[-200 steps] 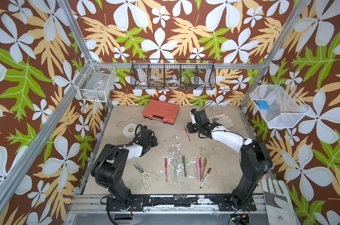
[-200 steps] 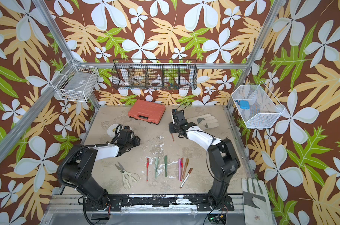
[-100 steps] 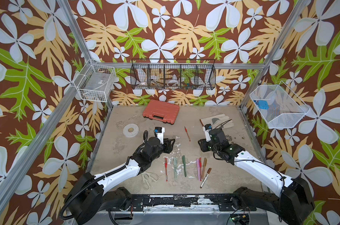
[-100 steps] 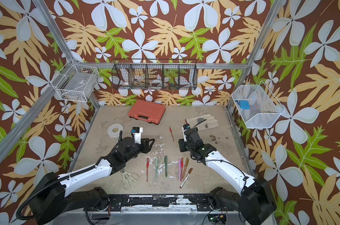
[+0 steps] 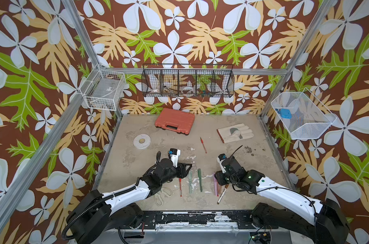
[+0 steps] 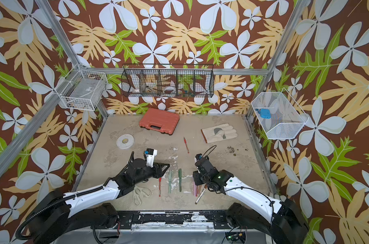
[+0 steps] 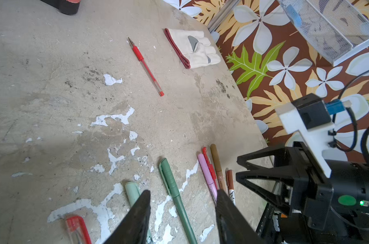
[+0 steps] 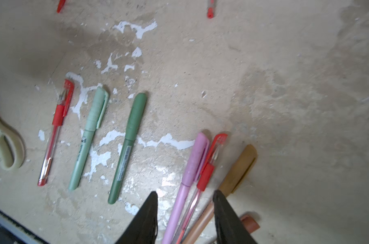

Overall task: Open the pen caps
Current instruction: 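Lower the right gripper onto the pink pen while the left gripper approaches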

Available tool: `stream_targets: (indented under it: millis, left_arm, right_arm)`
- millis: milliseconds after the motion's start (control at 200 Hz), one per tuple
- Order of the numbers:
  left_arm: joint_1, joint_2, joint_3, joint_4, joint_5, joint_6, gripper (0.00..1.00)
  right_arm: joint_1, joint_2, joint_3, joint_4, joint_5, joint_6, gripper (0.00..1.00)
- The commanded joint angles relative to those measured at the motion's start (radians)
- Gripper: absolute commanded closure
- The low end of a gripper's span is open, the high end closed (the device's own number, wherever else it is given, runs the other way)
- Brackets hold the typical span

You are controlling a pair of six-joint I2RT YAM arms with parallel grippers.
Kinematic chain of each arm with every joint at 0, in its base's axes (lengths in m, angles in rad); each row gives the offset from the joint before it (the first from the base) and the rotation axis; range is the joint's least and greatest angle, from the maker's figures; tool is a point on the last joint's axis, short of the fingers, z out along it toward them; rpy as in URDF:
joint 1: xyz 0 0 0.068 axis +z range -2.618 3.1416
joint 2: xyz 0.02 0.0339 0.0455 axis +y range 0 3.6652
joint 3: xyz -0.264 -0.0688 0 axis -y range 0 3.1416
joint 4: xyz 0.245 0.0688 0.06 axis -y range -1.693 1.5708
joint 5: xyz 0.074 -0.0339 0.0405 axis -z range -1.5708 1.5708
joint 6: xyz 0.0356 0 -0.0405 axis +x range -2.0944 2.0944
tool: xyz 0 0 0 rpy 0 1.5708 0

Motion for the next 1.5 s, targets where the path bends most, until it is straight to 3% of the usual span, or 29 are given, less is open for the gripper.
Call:
stream_targets:
  millis: [0,505,911,1191,1496]
  left_arm:
    - [0.0,-0.013,-0.01,0.049,0.032,0.016,0.49]
    - [-0.032,0.082,0.026,0.083,0.152,0.007,0.51]
    - [-0.043,0.132,0.059,0.044,0.155,0.019,0.52]
    - [-0.044,0.129,0.059,0.042,0.151,0.021,0.53]
    - [-0.044,0.101,0.048,0.038,0.13,0.021,0.53]
  right_arm:
    - [0.027,-0.001,-0.014,-0.037,-0.001,0.057,0.56]
    - [0.045,0.039,-0.077,0.001,-0.075,0.055,0.64]
    - [0.057,0.131,-0.044,0.025,-0.075,0.023,0.72]
    - [0.082,0.189,-0.016,0.027,-0.038,0.019,0.72]
    - [0.13,0.239,0.012,0.001,0.079,0.044,0.7]
